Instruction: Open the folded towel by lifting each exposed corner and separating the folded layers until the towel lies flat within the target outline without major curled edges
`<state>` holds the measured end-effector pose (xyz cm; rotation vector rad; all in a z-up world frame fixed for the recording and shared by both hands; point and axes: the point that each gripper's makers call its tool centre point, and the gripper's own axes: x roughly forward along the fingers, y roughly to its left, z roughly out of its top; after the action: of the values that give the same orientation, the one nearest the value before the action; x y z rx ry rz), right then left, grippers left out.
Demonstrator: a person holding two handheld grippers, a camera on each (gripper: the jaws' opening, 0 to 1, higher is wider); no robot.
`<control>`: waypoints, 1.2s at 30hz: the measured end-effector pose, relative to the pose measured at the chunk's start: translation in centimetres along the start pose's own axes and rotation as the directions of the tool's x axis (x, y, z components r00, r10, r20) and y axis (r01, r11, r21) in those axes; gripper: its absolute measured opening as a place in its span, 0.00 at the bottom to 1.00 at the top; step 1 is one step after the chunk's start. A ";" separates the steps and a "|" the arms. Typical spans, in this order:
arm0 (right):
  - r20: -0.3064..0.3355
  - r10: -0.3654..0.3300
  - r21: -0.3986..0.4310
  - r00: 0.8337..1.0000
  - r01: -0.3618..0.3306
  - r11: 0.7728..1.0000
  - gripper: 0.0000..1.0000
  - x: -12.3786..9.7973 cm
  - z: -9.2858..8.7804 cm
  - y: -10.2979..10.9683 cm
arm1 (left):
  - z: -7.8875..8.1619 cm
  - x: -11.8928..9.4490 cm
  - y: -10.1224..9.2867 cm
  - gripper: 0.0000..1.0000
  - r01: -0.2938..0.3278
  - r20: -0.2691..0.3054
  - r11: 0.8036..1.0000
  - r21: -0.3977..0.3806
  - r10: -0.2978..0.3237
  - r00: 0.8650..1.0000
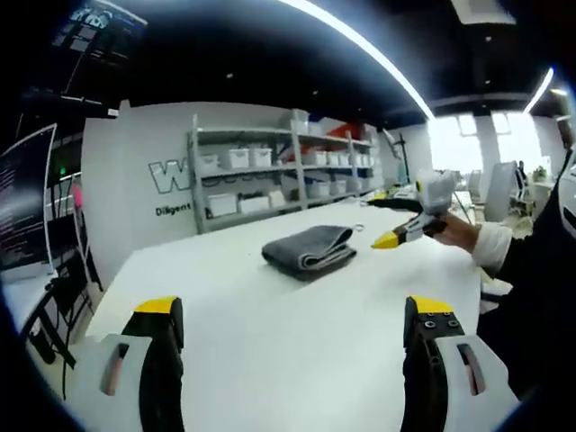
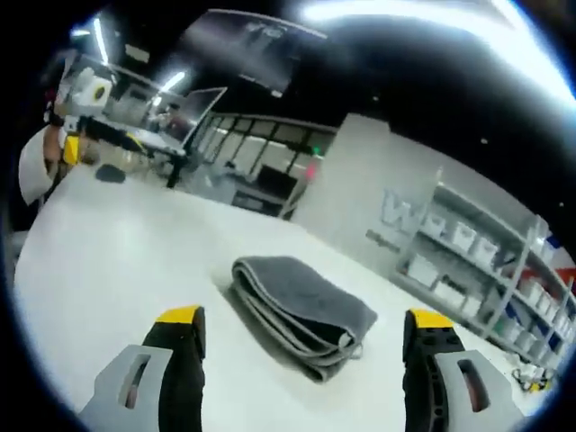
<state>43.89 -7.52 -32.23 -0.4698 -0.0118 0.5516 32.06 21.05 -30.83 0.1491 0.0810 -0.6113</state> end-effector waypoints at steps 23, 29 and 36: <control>-0.044 -0.005 -0.184 0.999 -0.003 0.983 0.81 4.1 -1.5 -0.2 | -0.1 -0.1 0.7 0.99 -0.021 0.005 1.000 0.001 0.021 1.000; -0.077 -0.023 -0.254 0.997 0.002 0.967 0.78 5.1 -2.4 0.1 | -0.4 -0.1 0.8 0.99 -0.021 -0.012 1.000 0.006 0.021 1.000; -0.064 -0.032 -0.287 0.997 0.012 0.958 0.70 6.3 -2.6 0.0 | -0.5 -0.2 0.9 0.99 -0.021 -0.018 1.000 0.007 0.022 1.000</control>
<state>49.63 -5.38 -35.26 -0.7711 -0.0319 0.5135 32.38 22.01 -31.23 0.1621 0.0945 -0.5890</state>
